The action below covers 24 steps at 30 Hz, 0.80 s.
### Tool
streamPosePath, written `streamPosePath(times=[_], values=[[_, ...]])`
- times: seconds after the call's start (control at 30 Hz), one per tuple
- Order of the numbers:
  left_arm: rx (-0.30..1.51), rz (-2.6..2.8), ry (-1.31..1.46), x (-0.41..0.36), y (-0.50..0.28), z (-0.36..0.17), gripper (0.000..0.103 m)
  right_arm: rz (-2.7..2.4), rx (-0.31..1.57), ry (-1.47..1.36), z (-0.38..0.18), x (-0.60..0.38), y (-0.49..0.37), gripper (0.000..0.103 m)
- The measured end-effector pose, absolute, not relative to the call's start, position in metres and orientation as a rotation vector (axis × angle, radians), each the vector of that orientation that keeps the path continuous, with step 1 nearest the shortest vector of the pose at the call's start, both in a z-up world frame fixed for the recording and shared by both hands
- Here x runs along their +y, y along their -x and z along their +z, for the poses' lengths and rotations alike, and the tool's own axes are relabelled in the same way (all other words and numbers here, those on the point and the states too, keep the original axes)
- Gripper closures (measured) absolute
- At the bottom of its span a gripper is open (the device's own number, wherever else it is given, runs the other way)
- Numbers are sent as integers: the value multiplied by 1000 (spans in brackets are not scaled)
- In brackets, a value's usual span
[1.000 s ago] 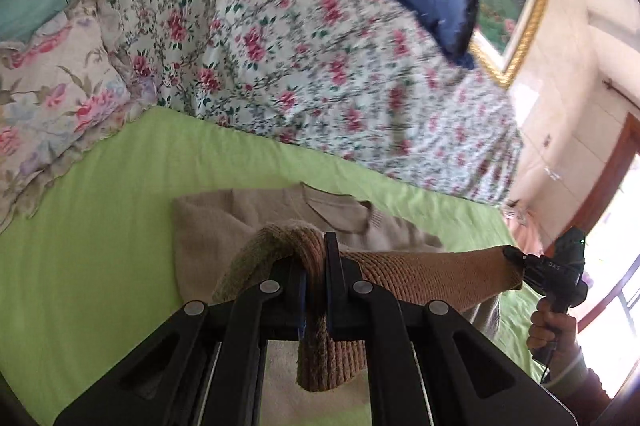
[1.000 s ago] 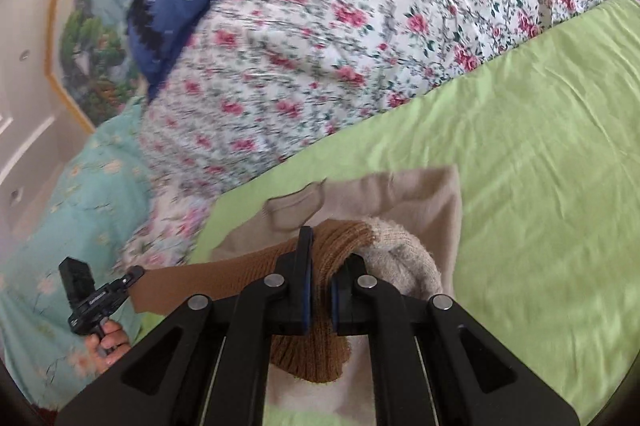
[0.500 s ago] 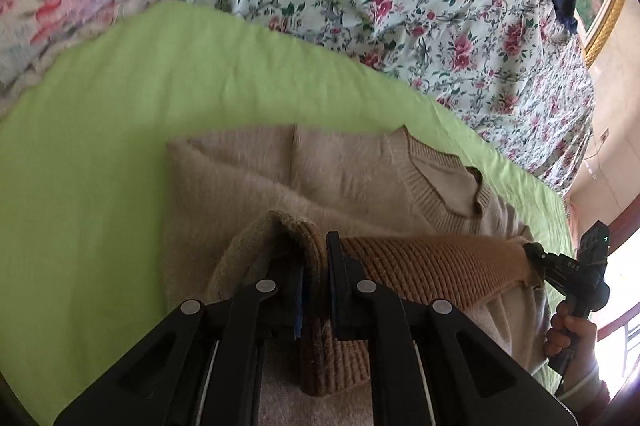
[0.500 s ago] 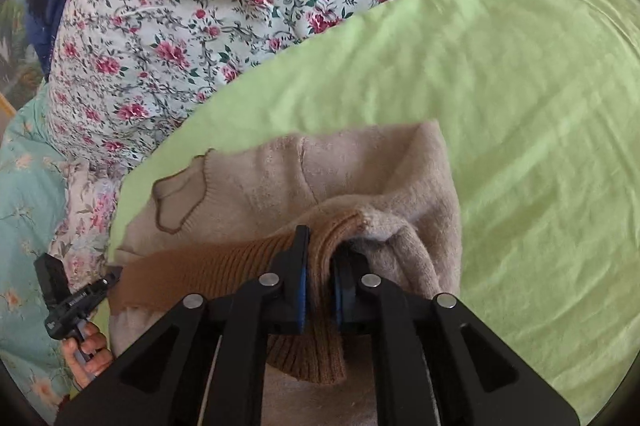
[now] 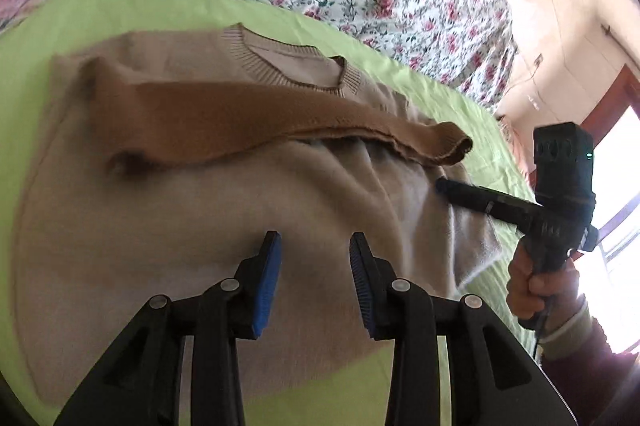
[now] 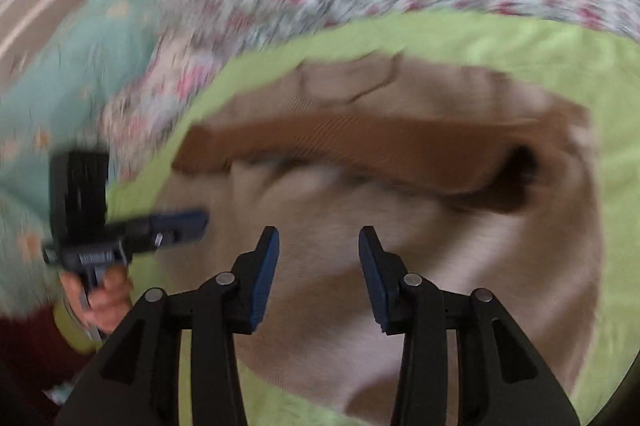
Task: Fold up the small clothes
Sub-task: 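Lay the hem down on the sweater and open both grippers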
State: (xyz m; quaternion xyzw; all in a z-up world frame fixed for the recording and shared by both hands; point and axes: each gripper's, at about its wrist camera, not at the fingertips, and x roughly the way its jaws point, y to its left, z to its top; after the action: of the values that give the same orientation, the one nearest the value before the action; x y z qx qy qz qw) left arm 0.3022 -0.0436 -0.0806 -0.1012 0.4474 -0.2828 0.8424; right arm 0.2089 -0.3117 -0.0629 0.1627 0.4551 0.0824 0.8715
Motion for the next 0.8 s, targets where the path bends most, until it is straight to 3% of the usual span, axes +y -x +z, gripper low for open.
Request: streamPosePath(times=[0.17, 0.37, 0.4, 0.6, 0.8], values=[[963, -528, 98, -54, -357, -83, 67, 72, 1034, -231, -82, -339, -259, 60], [960, -371, 145, 1, -431, -77, 98, -261, 828, -436, -71, -429, -254, 61], [944, -345, 177, 14, -436, -74, 94, -303, 801, -462, -68, -435, -247, 60], [885, -233, 339, 66, -412, -68, 94, -333, 747, -504, -56, -427, -203, 60], [852, -260, 352, 55, -327, -59, 75, -264, 742, -522, -52, -381, -154, 56]])
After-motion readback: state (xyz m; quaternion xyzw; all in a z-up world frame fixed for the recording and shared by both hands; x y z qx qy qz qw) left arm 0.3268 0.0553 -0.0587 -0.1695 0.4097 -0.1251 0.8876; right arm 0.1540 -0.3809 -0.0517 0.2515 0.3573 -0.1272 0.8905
